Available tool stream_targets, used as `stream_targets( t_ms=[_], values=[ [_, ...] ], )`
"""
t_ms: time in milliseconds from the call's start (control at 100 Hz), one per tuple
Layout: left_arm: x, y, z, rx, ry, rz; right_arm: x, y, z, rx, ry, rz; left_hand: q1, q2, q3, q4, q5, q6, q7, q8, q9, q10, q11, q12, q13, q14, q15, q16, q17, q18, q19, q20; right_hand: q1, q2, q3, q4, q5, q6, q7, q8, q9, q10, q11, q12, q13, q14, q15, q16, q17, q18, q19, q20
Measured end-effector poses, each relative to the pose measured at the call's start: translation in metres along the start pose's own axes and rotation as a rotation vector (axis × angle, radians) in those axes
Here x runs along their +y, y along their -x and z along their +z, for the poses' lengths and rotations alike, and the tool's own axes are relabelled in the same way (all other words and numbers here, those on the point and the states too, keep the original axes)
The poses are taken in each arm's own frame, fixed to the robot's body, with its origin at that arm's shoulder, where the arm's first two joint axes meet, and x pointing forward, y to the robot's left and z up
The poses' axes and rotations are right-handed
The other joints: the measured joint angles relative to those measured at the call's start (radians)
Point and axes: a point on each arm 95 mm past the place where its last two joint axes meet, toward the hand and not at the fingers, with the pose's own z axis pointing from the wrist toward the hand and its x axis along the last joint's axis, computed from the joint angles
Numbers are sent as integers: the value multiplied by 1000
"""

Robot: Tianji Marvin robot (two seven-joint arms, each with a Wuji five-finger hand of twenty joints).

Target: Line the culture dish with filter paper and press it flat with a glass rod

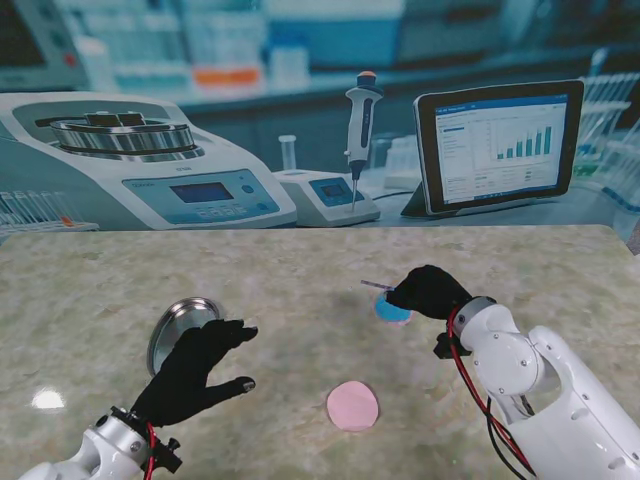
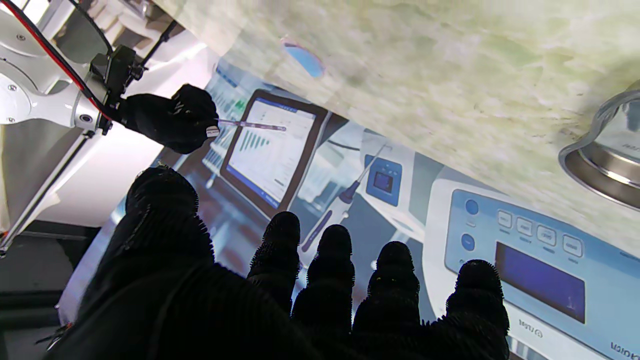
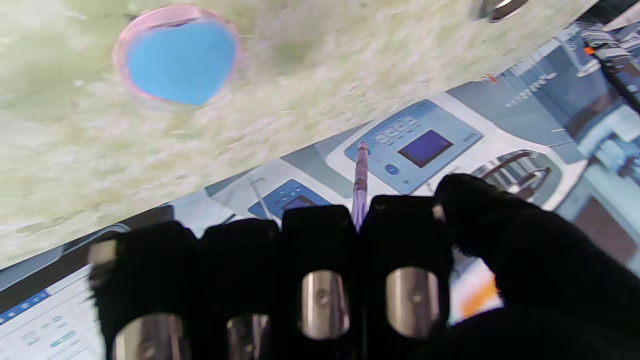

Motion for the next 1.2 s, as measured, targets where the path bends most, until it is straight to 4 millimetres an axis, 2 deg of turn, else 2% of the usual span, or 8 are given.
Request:
stream_targets(
  t_ms=[210, 520, 760, 1200],
  values=[
    [2, -2, 8, -49, 30, -6, 5, 19, 17, -94, -37, -12, 0, 11, 0, 0, 0, 0, 0, 0, 0, 0, 0, 0, -20, 0, -5, -3, 3, 0, -6, -20, 0, 0, 0, 0, 0, 0, 0, 0, 0, 0, 0, 0, 0, -1, 0, 0, 0, 0, 0, 1],
    [2, -7, 13, -52, 18, -7, -1, 45, 34, -225, -108, -26, 0, 11, 0, 0, 0, 0, 0, 0, 0, 0, 0, 0, -28, -2, -6, -4, 4, 0, -12, -47, 0, 1, 0, 0, 0, -1, 0, 0, 0, -1, 0, 0, 0, -2, 0, 2, 0, 0, 0, 11],
    [1, -8, 15, -48, 16, -9, -10, 51, 36, -269, -163, -31, 0, 11, 0, 0, 0, 0, 0, 0, -12, 0, -38, 0, -28, -4, -6, -14, 4, 0, -12, -78, 0, 2, 0, 1, 0, -1, 0, 0, 0, -1, 0, 0, 0, -2, 0, 2, 0, 0, 0, 12],
    [2, -6, 16, -47, 15, -10, -20, 55, 36, -329, -228, -53, 0, 11, 0, 0, 0, 0, 0, 0, -12, 0, -38, 0, -28, -5, -7, -24, 4, -1, -12, -81, 0, 2, 0, 8, 0, -3, 3, 0, 0, -2, 1, -1, 0, -4, 0, 11, 0, -1, 0, 12]
  ],
)
